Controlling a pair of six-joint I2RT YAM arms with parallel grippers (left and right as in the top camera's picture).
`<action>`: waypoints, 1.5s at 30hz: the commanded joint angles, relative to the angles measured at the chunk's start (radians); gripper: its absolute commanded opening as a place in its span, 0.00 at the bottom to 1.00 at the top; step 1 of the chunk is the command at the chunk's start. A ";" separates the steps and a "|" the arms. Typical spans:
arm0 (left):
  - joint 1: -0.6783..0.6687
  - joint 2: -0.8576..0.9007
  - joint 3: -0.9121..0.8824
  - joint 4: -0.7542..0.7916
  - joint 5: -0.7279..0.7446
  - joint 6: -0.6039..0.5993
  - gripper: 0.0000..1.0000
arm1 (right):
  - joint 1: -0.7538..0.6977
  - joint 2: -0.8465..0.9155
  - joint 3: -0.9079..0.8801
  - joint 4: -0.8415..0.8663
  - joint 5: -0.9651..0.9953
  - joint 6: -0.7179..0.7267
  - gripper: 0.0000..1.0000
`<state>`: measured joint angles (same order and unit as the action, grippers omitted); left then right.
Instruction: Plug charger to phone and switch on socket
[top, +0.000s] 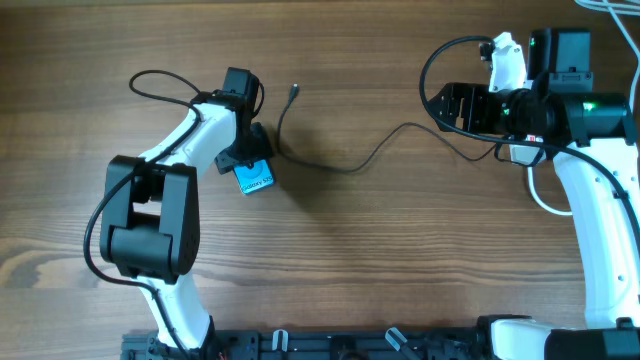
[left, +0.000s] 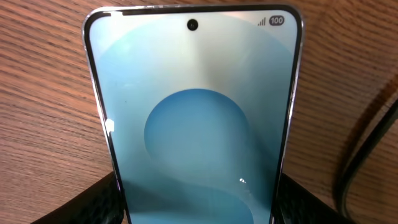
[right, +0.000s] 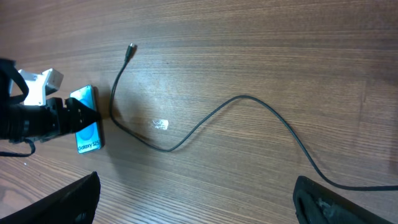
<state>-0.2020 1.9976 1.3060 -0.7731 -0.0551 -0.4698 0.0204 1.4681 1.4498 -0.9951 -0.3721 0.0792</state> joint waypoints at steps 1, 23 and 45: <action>-0.011 0.000 -0.011 0.006 0.044 -0.011 0.64 | -0.005 0.010 0.021 0.000 0.013 0.010 1.00; 0.006 -0.163 0.290 -0.178 0.528 -0.232 0.65 | -0.005 0.010 0.021 0.008 0.006 0.081 1.00; 0.071 -0.163 0.290 -0.182 1.270 -0.799 0.55 | -0.005 0.014 0.014 0.002 0.005 0.108 0.99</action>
<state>-0.1513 1.8584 1.5776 -0.9577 1.1210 -1.2533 0.0204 1.4700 1.4498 -0.9916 -0.3725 0.1699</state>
